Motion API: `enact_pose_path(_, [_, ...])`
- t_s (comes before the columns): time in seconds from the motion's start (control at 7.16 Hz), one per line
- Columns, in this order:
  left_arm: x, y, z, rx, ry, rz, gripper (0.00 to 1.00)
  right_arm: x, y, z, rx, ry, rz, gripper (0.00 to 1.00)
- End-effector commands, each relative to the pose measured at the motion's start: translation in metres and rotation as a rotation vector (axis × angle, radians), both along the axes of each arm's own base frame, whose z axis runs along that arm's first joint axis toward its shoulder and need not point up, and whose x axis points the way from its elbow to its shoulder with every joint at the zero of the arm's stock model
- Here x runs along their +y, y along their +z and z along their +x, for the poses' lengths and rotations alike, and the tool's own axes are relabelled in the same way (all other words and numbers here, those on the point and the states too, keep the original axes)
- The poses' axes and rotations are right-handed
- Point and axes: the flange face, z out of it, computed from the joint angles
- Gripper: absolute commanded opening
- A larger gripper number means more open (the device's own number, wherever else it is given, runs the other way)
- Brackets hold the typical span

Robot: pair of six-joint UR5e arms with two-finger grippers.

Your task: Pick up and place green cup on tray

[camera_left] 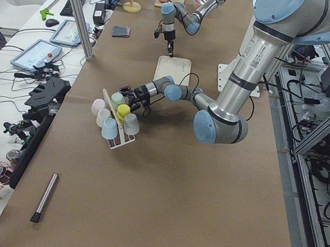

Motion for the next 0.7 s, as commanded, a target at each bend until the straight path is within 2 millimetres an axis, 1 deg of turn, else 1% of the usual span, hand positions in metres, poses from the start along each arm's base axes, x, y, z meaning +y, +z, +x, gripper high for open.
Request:
enact_pose_path(0.0, [-0.001,0.005,0.001,-0.009,0.0,-0.005,0.98,0.0,0.029,0.067,0.01,0.046,-0.006,1.0])
enact_pose_path(0.14, [-0.002,0.006,0.004,-0.015,0.0,-0.008,0.98,-0.002,0.039,0.107,0.017,0.069,-0.004,1.0])
enact_pose_path(0.28, [-0.003,0.005,0.005,-0.015,0.0,-0.007,0.98,0.0,0.07,0.162,0.041,0.08,0.035,1.0])
enact_pose_path(0.42, [-0.003,0.005,0.005,-0.015,0.0,-0.007,0.97,0.01,0.131,0.231,0.095,0.053,0.1,1.0])
enact_pose_path(0.56, [-0.003,0.004,0.005,-0.023,0.006,-0.012,0.75,0.016,0.195,0.314,0.141,0.03,0.173,1.0])
